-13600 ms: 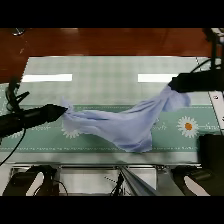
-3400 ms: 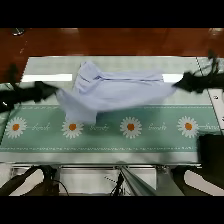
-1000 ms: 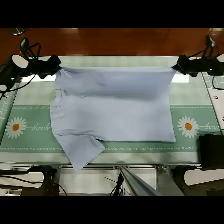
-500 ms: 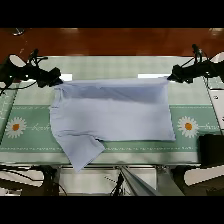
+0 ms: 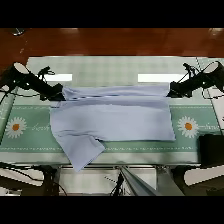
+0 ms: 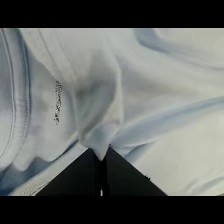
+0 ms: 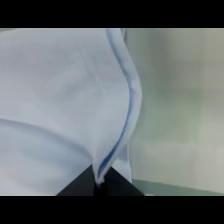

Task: Fold the shirts.

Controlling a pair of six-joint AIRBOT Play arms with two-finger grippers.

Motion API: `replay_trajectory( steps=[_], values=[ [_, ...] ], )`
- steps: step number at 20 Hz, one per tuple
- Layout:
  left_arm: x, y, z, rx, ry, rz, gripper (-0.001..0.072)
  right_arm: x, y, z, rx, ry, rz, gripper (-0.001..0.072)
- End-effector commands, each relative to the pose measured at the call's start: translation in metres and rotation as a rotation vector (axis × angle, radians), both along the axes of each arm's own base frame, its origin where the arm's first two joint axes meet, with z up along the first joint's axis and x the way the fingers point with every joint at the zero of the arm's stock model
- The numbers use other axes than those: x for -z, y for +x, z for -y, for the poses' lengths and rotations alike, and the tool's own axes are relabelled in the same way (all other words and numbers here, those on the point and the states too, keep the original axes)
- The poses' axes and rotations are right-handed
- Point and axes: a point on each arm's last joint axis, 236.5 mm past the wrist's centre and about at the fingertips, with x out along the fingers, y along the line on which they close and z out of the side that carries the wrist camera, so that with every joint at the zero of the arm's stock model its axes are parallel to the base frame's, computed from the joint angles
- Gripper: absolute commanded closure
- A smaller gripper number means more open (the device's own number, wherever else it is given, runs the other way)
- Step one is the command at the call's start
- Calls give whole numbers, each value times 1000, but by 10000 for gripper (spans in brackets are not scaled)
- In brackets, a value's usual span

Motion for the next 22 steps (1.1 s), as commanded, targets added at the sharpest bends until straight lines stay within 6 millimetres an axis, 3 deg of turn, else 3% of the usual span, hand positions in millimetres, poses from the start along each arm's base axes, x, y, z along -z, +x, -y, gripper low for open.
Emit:
replay_trajectory(
  steps=[1,4,9,10,11,12,13,15,18,20,22],
  values=[
    [1,-16,-1,38,1,-54,689,2,-11,-2,-11,8,-40,686],
    [4,-34,-15,89,57,-117,688,2,-13,-3,-16,12,-51,686],
    [1,-44,-13,104,44,-159,683,1,-17,-4,-8,20,-72,686],
    [0,-44,-12,95,44,-166,562,1,-17,-5,-4,21,-75,682],
    [0,-45,-12,91,44,-172,196,1,-17,-5,11,24,-81,571],
    [-2,-47,-12,89,44,-177,4,0,-19,-6,19,28,-92,197],
    [-5,-47,-13,87,45,-175,4,-2,-23,-7,10,34,-109,92],
    [-19,-45,-18,76,57,-135,4,-12,-32,0,20,41,-132,92],
    [-41,-58,-48,46,143,-87,3,-40,-45,32,51,-32,-74,92],
    [-41,-92,-74,-1,197,-116,4,-52,-56,45,123,-48,9,92],
    [-28,-137,-87,-113,189,-179,4,-56,-77,36,187,-22,103,93]
  ],
)
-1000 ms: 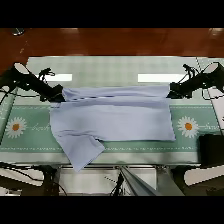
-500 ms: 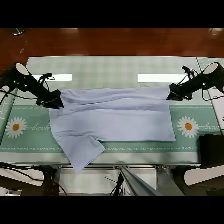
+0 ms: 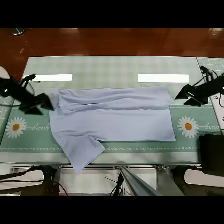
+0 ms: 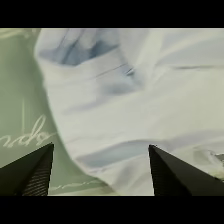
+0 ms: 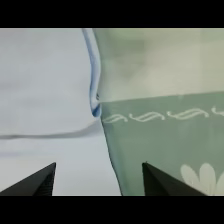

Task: Fold the shirts.

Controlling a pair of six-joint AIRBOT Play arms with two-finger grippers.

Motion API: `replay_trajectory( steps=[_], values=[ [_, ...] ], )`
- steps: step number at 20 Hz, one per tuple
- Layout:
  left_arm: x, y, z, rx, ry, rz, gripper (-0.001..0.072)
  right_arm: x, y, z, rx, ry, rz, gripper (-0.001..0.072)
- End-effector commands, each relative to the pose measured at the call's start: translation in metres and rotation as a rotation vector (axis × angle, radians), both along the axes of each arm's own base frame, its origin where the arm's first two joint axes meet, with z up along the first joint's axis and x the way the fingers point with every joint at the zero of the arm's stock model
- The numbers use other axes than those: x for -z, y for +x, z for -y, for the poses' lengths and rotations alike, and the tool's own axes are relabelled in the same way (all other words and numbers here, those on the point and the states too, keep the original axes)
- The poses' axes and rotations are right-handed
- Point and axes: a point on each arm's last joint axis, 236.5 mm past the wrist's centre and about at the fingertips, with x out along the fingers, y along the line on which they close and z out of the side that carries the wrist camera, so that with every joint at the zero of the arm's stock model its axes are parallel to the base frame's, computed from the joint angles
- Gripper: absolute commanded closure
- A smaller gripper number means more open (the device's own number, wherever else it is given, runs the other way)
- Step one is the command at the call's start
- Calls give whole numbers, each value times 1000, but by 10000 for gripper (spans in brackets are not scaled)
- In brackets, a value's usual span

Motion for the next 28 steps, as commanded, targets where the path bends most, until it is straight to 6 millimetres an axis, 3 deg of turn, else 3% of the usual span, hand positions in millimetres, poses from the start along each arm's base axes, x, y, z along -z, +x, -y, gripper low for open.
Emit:
replay_trajectory(
  steps=[1,3,7,10,13,15,17,19,20,21,22,23,24,27,28],
  values=[
    [17,-66,-25,-188,39,-64,3,-8,-30,-9,98,9,147,93],
    [29,-89,-11,-306,-51,-50,4,-6,-53,-42,111,69,201,93],
    [42,-105,31,-369,-181,31,4,-3,-82,-98,104,189,261,93],
    [51,-107,54,-391,-215,70,4,-5,-87,-118,74,217,268,93],
    [63,-125,75,-340,-230,22,4,-12,-80,-125,99,255,289,93],
    [62,-116,87,-329,-248,55,5,-17,-72,-116,148,262,311,93],
    [54,-108,108,-297,-308,88,5,-27,-62,-89,215,246,338,93],
    [55,-110,118,-242,-307,94,6,-33,-61,-35,290,143,350,93],
    [56,-110,121,-226,-302,101,9,-26,-72,-5,315,61,322,93],
    [56,-110,123,-212,-299,105,107,-12,-94,20,343,-12,241,93],
    [56,-110,126,-186,-303,115,528,3,-123,33,360,-59,129,93],
    [54,-108,128,-172,-315,132,677,18,-149,39,390,-100,15,93],
    [53,-106,129,-170,-325,140,688,28,-164,32,395,-92,-55,93],
    [49,-100,134,-183,-351,164,688,41,-183,-19,226,18,-129,93],
    [48,-98,135,-192,-357,168,688,43,-190,-28,174,25,-165,93]
  ],
)
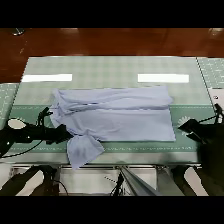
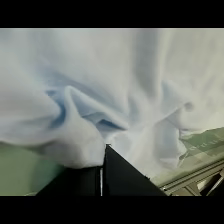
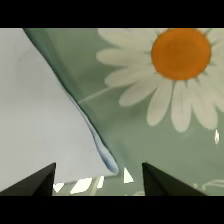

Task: Fold the shirts.

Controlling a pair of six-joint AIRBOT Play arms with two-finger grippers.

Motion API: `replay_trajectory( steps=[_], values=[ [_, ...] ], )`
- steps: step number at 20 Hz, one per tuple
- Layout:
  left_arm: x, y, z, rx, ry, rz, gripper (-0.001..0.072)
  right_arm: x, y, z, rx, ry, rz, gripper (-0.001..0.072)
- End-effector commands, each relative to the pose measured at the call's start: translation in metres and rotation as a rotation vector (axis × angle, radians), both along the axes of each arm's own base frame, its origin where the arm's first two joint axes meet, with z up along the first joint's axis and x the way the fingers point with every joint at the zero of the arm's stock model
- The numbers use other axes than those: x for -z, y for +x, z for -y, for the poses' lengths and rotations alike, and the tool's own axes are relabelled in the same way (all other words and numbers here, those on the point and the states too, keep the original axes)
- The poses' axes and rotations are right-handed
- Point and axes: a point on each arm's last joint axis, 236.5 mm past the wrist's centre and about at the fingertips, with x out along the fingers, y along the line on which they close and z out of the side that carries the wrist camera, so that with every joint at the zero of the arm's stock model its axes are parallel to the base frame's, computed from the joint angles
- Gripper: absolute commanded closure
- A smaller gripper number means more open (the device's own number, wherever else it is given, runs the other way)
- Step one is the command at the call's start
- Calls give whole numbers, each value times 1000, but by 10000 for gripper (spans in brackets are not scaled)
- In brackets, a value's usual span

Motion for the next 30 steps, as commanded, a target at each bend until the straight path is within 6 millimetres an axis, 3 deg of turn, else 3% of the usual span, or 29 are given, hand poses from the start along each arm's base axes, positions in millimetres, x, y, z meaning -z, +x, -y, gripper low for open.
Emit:
replay_trajectory(
  steps=[1,5,9,15,16,18,19,21,25,27,30],
  values=[
    [-5,7,7,-13,-33,27,688,16,-40,-24,-147,40,-165,93],
    [-3,13,3,-32,-14,47,688,28,-38,-36,-157,100,-212,93],
    [-1,18,0,-46,1,63,688,31,2,-42,-63,142,-86,94],
    [-1,20,-1,-49,4,67,688,35,35,-66,-20,308,0,113],
    [-1,20,0,-51,2,67,688,32,41,-70,-29,334,26,239],
    [-4,23,0,-58,-5,73,688,19,45,-76,-131,356,80,686],
    [-12,28,1,-55,-19,82,688,7,46,-79,-200,372,97,686],
    [-36,45,-4,-8,-35,154,688,-13,55,-68,-273,342,113,686],
    [-80,98,-25,-65,-32,269,688,-55,113,-36,-225,237,235,686],
    [-91,123,-23,-74,-66,290,688,-75,142,-41,-215,263,315,686],
    [-98,168,-26,-100,-108,298,689,-74,168,-56,-260,252,329,686]
  ],
)
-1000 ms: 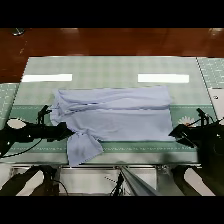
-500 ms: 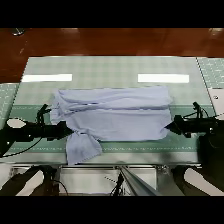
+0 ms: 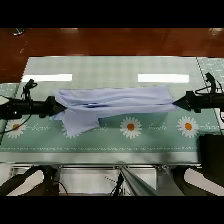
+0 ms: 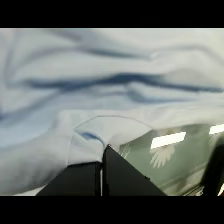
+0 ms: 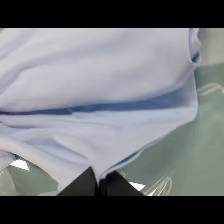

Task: Fold the shirts.

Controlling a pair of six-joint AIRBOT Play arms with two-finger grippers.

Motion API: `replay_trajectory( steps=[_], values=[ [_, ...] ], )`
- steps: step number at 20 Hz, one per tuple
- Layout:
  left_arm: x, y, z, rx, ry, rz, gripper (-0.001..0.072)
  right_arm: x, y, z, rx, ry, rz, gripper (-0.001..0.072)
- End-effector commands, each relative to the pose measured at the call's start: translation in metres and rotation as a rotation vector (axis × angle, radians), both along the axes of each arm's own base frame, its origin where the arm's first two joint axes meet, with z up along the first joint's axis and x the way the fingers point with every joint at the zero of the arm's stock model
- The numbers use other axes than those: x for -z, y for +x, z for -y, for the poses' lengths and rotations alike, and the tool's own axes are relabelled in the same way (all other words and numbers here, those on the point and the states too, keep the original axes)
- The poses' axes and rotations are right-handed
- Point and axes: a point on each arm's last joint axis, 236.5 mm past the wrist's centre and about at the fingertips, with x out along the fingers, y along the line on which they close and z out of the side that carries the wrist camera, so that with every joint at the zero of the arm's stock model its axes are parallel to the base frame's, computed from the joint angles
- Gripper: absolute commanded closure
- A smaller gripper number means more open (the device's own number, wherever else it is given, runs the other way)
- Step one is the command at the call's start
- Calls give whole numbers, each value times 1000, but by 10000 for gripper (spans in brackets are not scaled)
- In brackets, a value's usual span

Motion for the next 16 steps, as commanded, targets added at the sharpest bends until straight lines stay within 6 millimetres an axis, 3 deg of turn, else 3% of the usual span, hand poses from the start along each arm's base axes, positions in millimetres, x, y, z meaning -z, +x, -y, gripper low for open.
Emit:
replay_trajectory(
  steps=[1,4,7,13,16],
  values=[
    [-12,51,-4,-30,-52,14,689,-7,41,-11,-3,-9,59,686],
    [-8,90,-14,-69,-78,-28,689,3,76,-8,70,-26,62,686],
    [2,109,-15,-31,-106,-72,689,14,97,-15,53,-18,44,686],
    [41,127,-21,-66,-103,-120,689,46,117,-17,86,3,-9,686],
    [39,140,-25,-76,-92,-93,689,53,123,-11,121,-7,-11,686]
  ],
)
